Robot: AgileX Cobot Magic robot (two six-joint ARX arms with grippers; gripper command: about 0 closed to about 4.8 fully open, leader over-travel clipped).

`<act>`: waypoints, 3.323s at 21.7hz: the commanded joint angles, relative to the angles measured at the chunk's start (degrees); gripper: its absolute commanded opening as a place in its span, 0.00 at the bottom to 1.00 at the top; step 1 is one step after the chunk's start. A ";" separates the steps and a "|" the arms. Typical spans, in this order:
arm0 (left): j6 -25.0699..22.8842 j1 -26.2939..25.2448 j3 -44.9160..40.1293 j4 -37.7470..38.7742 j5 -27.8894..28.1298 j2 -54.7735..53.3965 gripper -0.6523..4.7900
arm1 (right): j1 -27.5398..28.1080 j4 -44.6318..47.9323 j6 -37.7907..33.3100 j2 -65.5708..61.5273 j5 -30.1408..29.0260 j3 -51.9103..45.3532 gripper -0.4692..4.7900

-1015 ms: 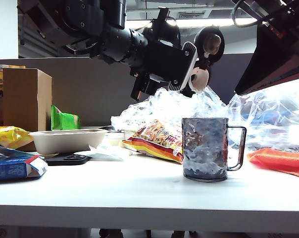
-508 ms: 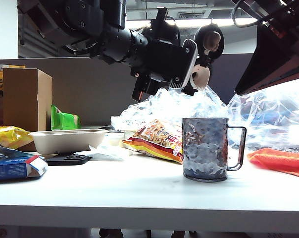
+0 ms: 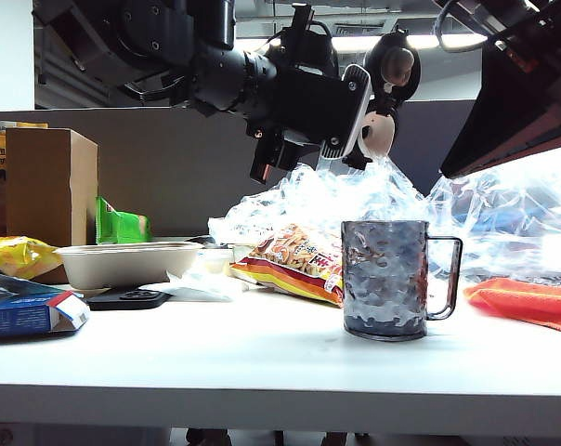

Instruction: Pick up the black thermos, pour some water into the cup, then place the black thermos back on the table.

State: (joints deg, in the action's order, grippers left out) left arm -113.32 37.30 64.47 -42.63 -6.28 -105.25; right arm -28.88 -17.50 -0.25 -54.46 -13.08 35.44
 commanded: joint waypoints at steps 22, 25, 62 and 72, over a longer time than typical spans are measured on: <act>104.54 0.39 0.42 21.88 16.57 16.63 0.11 | 0.15 8.35 -1.20 11.21 -2.10 0.33 0.08; 106.49 -0.04 -0.24 32.79 16.57 24.65 0.11 | 0.13 8.41 -1.22 11.17 -2.10 0.33 0.08; 120.32 -2.36 -50.99 -23.61 13.75 24.41 1.00 | 0.15 13.88 -3.13 5.44 -2.08 0.28 0.08; 124.91 -1.60 -57.72 14.01 1.53 68.39 0.11 | 0.00 4.04 -9.79 27.56 1.81 -8.02 0.08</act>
State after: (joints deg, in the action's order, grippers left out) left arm 11.64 35.35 6.59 -34.72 -3.97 -39.09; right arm -28.86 -14.44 -7.75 -29.06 -11.60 29.34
